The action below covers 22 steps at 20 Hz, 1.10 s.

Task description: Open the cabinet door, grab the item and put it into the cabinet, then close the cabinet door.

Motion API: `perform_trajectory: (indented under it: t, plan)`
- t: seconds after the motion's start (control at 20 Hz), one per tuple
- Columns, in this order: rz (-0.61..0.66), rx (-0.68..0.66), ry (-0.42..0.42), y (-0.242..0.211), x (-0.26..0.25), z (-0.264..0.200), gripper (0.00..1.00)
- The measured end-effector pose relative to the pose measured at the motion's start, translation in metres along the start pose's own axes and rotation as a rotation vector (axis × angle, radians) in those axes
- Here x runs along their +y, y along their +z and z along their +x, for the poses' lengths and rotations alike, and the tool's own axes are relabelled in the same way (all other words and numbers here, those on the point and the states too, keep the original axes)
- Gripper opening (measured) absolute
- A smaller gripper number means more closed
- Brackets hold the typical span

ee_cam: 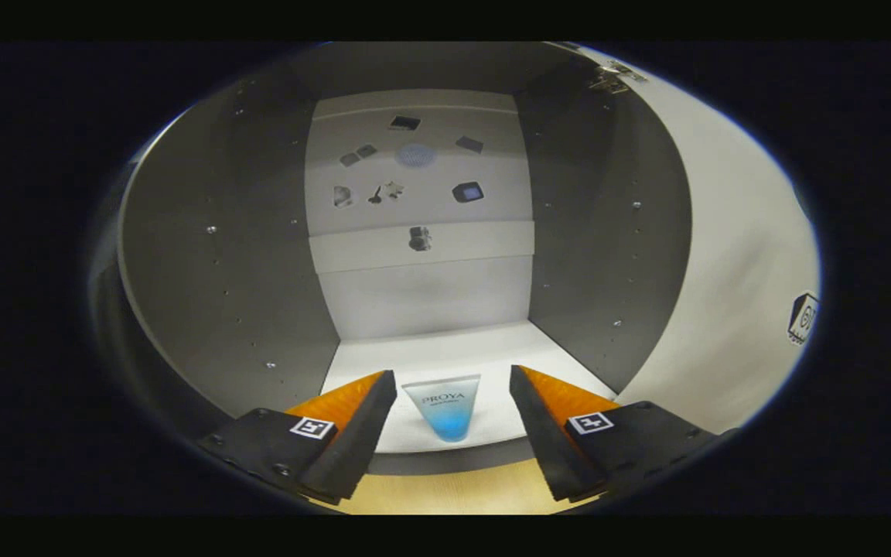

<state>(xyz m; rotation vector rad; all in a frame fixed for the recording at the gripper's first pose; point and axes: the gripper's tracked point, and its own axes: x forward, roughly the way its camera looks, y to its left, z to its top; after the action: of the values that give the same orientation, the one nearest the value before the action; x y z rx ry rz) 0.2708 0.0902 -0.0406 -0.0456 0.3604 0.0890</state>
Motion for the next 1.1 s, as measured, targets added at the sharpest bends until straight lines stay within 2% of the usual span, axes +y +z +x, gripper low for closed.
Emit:
perform_trajectory:
  t: [0.1,0.5,0.8,1.1]
  plan:
    - [-0.003,-0.038,-0.004,0.007,0.001,-0.023,0.99]
    - [0.018,-0.187,-0.005,0.006,-0.008,-0.142,0.98]
    - [0.000,-0.243,-0.057,-0.009,-0.057,-0.239,0.98]
    - [-0.024,-0.293,-0.164,-0.018,-0.129,-0.317,0.98]
